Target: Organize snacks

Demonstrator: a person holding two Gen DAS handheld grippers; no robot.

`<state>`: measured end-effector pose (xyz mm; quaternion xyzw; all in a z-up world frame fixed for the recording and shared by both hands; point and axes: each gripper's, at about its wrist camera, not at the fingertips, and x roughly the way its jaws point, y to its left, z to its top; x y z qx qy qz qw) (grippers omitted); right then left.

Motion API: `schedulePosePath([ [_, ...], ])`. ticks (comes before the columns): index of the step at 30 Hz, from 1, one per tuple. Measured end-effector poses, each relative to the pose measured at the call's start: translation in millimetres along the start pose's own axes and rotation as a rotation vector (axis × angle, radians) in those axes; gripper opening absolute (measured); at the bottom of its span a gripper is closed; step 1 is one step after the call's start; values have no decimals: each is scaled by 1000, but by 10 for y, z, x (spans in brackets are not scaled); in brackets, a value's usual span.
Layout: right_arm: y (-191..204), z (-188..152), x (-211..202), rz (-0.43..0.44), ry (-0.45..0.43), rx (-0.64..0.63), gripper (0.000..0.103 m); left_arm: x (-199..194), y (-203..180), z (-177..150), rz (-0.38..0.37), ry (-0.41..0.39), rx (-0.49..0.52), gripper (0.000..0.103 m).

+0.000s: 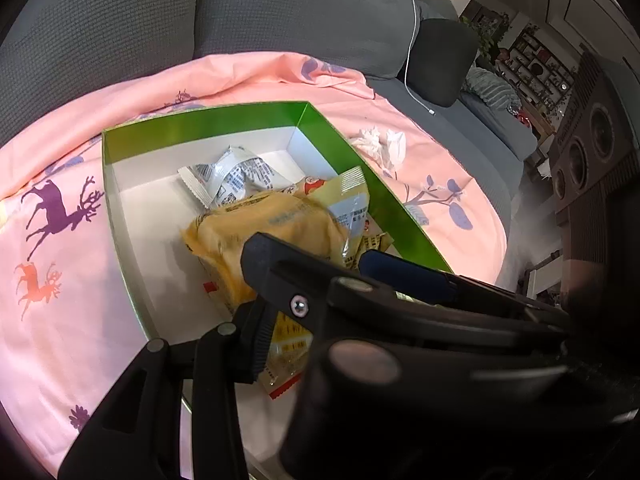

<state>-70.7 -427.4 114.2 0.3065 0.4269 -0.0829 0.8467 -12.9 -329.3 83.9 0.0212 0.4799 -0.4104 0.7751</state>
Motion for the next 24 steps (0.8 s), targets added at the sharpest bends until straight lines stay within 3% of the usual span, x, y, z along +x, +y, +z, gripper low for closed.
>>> schedulePosePath([
  [24,-89,19,103,-7,28,31,81,175,49,19,-39,73,-37,35],
])
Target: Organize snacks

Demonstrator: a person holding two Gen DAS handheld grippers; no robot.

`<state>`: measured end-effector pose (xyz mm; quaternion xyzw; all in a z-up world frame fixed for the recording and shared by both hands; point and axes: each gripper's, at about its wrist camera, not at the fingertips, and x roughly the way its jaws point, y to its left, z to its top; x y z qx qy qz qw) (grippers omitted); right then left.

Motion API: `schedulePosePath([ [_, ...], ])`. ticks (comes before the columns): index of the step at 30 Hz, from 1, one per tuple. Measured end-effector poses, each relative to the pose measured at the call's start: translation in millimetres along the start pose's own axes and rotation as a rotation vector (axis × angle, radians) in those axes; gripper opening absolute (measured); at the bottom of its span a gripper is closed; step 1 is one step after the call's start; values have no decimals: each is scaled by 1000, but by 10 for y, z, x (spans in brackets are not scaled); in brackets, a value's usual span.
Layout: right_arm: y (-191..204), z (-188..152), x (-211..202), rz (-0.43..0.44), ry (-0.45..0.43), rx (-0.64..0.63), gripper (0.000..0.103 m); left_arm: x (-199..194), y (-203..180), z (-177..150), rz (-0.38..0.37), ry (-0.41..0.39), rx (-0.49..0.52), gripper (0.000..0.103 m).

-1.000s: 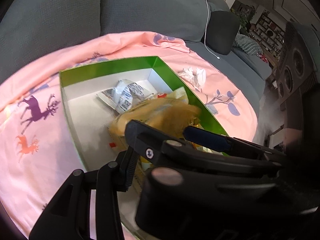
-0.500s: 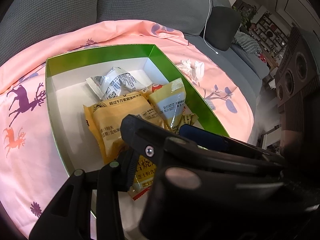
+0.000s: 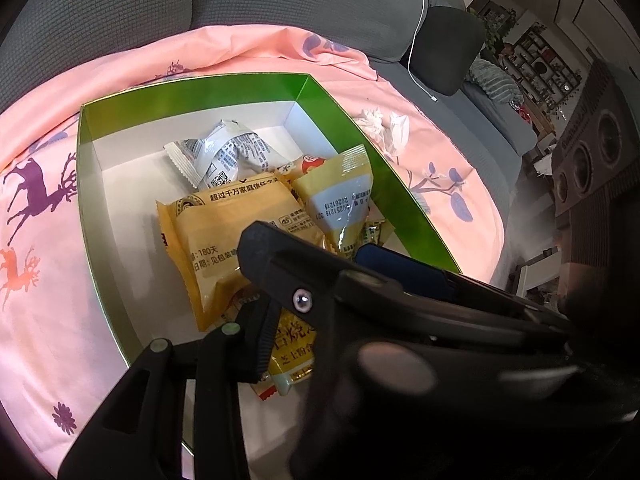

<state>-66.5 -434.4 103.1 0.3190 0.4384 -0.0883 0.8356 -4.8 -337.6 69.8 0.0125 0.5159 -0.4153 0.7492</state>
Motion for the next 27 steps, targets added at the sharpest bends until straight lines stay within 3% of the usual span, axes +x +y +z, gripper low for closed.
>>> schedulePosePath([
  [18,-6,2,24,-10,5,-2,81,30,18,-1,-13,4,-3,36],
  [27,-36,-1,8,5,5,12,81,41,6,1,-27,7,-6,40],
])
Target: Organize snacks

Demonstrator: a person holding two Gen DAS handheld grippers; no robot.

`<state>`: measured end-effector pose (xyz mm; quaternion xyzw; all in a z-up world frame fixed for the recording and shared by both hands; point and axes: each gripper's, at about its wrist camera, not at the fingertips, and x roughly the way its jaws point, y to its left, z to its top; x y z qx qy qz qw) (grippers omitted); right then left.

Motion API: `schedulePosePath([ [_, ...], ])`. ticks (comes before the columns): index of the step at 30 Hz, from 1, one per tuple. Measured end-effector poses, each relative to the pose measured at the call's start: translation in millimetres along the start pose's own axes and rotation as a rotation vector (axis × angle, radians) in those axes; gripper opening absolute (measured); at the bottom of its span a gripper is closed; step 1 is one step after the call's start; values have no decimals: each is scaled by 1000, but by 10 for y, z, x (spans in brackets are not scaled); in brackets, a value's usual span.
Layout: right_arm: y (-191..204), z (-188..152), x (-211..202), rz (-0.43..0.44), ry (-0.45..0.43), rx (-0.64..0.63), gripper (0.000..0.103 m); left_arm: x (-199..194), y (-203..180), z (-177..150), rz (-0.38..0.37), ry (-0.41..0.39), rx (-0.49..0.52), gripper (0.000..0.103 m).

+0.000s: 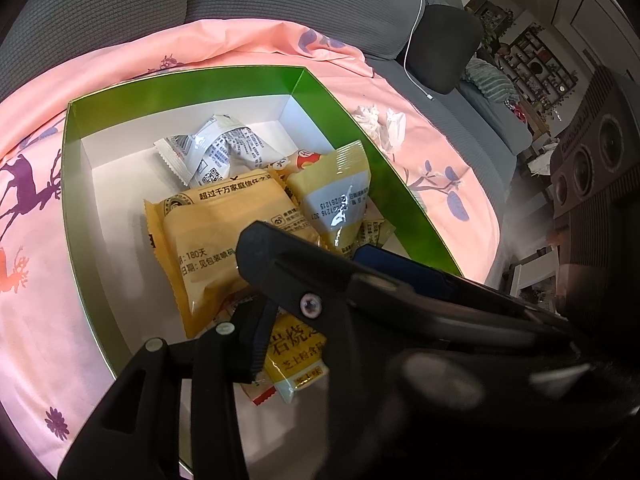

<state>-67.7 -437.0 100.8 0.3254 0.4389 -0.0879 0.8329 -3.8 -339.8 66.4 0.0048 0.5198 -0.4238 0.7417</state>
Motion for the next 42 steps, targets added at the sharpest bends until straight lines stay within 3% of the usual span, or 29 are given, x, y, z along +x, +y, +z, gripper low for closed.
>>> schedulePosePath([
  [8,-23,-6,-45,13,-3,17,81,-43,-37,-22,8,-24,-1,43],
  [15,3,-27,-139,-32,-26,9,81,-183,-33,-39,36,-41,-7,44],
  [18,9,-28,-184,-45,-40,10,81,-278,-24,-58,79,-63,-8,58],
  [20,23,-36,-223,-50,-50,6,80,-380,-11,-89,119,-101,-5,61],
  [30,231,-120,-453,-104,-122,-43,80,-786,60,-232,138,-182,-42,88],
  [35,342,-187,-608,-185,-179,-61,80,-1014,56,-319,175,-233,-49,89],
  [38,410,-216,-694,-216,-210,-75,80,-1139,61,-375,205,-256,-55,103],
  [42,511,-269,-800,-242,-248,-106,80,-1299,66,-433,219,-297,-54,102],
])
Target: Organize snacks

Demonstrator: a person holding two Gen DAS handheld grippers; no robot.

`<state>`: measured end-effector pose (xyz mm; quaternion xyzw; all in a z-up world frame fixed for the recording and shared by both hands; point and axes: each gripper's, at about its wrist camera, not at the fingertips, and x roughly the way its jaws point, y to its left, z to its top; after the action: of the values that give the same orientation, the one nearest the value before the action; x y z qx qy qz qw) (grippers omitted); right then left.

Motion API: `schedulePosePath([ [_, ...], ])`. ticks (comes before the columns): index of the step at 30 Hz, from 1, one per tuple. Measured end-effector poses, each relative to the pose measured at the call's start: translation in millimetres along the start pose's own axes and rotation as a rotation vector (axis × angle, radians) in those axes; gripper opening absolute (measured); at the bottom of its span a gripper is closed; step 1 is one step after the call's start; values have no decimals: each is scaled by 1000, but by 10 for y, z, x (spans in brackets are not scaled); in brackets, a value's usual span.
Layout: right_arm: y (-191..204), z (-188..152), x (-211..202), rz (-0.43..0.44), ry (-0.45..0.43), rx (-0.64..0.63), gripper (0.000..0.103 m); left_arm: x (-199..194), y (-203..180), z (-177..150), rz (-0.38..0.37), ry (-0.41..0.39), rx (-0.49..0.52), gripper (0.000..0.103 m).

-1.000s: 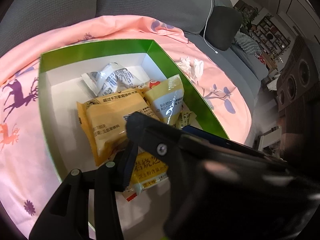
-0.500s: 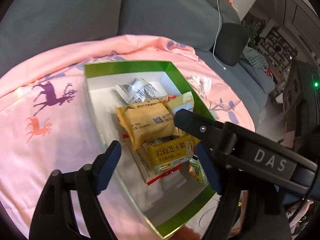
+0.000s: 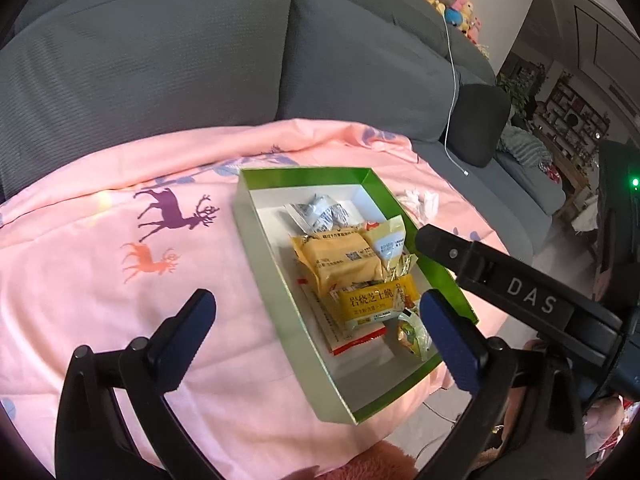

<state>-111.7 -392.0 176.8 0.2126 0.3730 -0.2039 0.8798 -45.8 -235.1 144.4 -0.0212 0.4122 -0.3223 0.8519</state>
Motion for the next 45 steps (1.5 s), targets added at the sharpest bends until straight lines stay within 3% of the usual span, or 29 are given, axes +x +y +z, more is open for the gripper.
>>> schedulePosePath([
  [13,196,-57,-269,-53,-75,-61,81,-253,56,-80,-10,-28,-30,102],
  [45,195,-68,-287,-117,-70,-63,82,-262,-34,-163,-37,-8,-17,102],
])
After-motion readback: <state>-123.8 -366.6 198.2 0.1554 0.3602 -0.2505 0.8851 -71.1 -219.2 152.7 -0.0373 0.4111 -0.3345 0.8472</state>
